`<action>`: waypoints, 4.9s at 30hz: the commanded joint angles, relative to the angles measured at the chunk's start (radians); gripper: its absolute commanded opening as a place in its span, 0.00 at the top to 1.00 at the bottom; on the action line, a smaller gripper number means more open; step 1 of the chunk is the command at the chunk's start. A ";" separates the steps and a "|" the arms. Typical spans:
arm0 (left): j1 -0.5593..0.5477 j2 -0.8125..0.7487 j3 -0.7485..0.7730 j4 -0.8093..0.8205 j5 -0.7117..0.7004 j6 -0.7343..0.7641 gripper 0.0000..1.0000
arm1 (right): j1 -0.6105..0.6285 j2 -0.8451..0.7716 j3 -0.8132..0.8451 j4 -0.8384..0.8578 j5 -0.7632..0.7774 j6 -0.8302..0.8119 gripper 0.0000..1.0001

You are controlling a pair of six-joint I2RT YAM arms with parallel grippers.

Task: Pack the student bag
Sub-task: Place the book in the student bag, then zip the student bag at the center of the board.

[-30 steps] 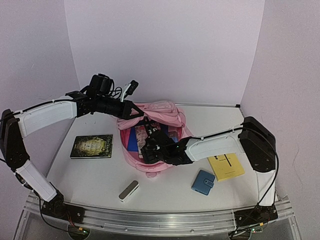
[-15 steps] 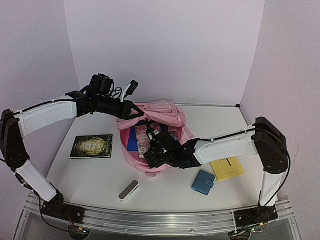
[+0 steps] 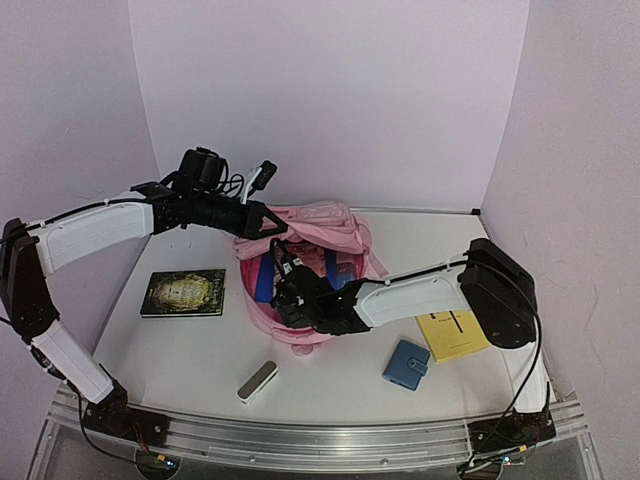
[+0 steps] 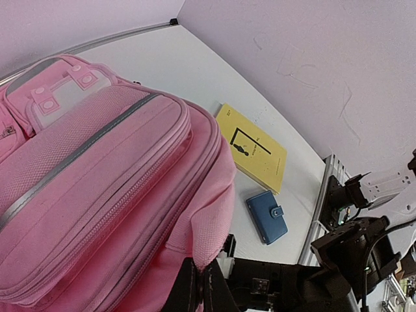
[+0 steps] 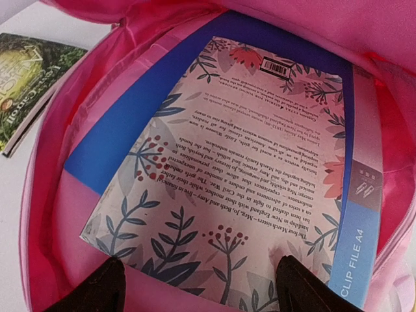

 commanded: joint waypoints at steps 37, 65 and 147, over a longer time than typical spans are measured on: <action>0.000 -0.038 0.019 0.058 -0.002 0.007 1.00 | -0.115 -0.147 -0.179 0.338 -0.079 -0.056 0.04; -0.211 0.139 -0.058 0.271 -0.179 -0.210 0.82 | -0.252 -0.924 -0.736 0.166 -0.245 0.563 0.02; 0.229 0.016 -0.725 0.819 0.097 -0.368 0.57 | -0.180 -0.913 -0.766 0.511 -0.163 1.144 1.00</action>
